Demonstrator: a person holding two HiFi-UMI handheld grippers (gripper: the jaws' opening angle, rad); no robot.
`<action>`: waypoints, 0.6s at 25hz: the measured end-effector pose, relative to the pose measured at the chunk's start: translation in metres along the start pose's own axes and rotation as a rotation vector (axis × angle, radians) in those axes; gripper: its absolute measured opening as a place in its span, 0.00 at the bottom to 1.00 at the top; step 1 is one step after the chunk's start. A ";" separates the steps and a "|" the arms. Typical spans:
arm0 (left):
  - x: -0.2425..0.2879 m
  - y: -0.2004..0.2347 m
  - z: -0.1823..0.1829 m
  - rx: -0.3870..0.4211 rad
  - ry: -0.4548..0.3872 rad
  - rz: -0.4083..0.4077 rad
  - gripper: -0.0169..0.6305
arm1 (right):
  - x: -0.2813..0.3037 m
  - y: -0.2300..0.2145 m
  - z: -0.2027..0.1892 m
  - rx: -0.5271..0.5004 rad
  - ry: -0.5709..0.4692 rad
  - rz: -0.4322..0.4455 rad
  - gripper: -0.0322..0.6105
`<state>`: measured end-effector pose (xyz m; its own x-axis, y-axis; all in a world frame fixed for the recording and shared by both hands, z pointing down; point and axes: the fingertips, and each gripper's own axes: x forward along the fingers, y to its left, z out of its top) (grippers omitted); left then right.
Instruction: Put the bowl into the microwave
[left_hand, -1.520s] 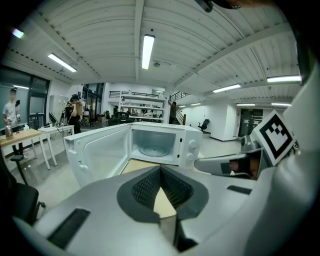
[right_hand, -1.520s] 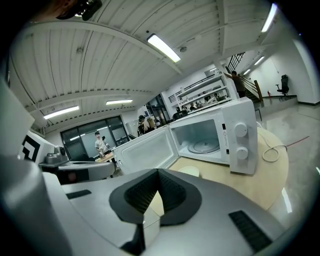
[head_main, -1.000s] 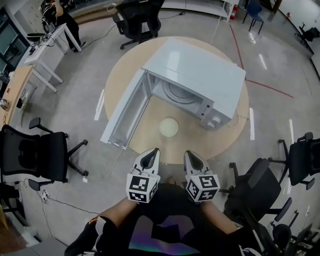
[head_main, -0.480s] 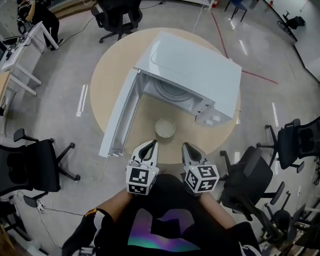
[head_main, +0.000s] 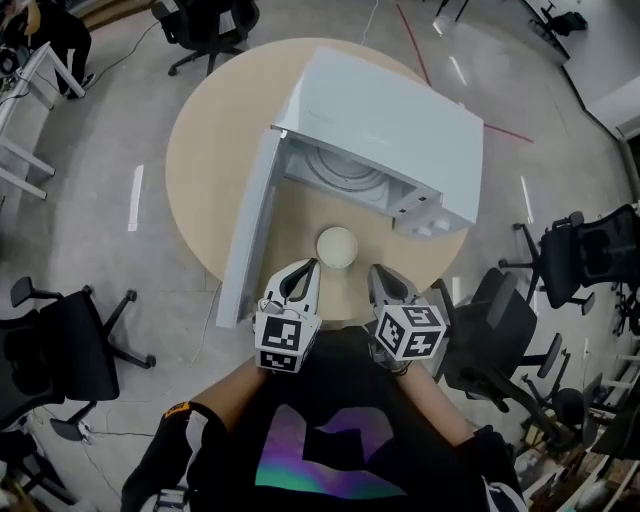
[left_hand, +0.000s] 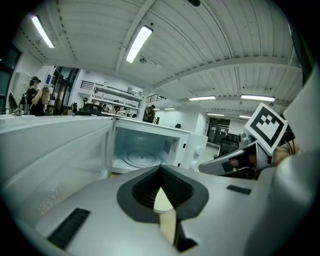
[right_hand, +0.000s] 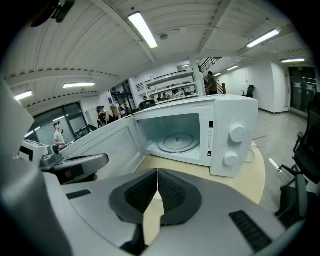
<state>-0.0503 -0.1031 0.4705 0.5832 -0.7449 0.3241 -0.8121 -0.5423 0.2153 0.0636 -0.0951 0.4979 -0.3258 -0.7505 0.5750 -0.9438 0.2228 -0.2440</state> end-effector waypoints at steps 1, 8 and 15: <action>0.001 0.003 -0.001 -0.001 0.002 -0.002 0.10 | 0.004 0.000 -0.002 0.004 0.014 -0.006 0.08; 0.007 0.005 -0.013 0.022 0.048 -0.002 0.10 | 0.030 -0.005 -0.014 0.022 0.102 -0.037 0.08; 0.010 0.012 -0.015 0.026 0.059 0.016 0.10 | 0.059 -0.015 -0.027 0.019 0.178 -0.022 0.08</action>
<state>-0.0542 -0.1110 0.4902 0.5674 -0.7300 0.3809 -0.8204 -0.5408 0.1857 0.0570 -0.1262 0.5563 -0.3112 -0.6330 0.7089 -0.9502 0.1943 -0.2436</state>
